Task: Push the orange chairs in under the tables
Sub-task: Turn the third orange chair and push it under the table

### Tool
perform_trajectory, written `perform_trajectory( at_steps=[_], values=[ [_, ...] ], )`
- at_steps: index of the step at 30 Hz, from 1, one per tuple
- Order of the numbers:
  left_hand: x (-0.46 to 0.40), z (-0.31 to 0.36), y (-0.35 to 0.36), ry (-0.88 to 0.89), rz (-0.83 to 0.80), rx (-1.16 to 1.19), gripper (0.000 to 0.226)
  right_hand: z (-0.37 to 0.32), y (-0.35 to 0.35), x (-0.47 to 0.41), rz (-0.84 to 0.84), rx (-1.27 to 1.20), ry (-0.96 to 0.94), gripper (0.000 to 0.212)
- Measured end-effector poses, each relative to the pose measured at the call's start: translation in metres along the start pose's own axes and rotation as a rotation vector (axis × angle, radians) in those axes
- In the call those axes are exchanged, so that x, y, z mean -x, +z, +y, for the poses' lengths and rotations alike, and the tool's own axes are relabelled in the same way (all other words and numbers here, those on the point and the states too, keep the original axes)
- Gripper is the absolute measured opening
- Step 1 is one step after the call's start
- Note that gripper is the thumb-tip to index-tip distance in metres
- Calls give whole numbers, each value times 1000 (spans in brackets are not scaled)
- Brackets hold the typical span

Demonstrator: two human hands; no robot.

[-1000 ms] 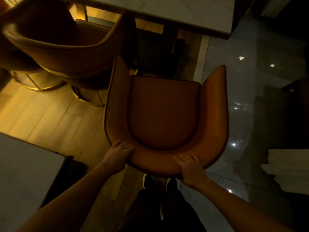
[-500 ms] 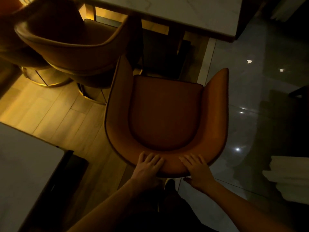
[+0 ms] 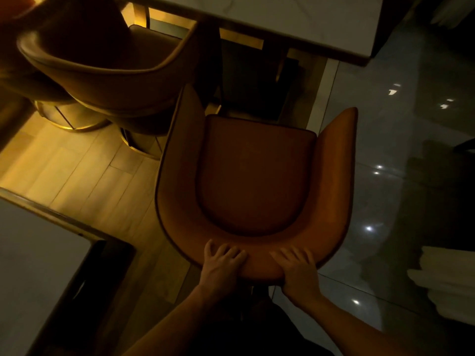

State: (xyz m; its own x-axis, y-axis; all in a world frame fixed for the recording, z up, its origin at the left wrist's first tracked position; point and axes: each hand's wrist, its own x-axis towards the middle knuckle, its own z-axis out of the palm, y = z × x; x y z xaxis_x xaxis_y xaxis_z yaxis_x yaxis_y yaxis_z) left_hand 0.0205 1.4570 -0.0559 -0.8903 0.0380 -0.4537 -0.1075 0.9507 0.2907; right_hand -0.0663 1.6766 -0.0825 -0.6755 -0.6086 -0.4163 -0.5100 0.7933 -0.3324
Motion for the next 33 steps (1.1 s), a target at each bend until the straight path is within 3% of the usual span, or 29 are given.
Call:
perform_trajectory(
  at_steps=[12,23,33],
  values=[
    [-56,-30,-46,-14,49,35,58,-2,-28,-71,102,-8,15,53],
    [-90,-50,-78,25,42,-4,64,-8,-51,-114,14,111,82,71],
    [-85,-62,-78,70,76,-51,92,-9,-60,-115,-87,193,102,88]
  ],
)
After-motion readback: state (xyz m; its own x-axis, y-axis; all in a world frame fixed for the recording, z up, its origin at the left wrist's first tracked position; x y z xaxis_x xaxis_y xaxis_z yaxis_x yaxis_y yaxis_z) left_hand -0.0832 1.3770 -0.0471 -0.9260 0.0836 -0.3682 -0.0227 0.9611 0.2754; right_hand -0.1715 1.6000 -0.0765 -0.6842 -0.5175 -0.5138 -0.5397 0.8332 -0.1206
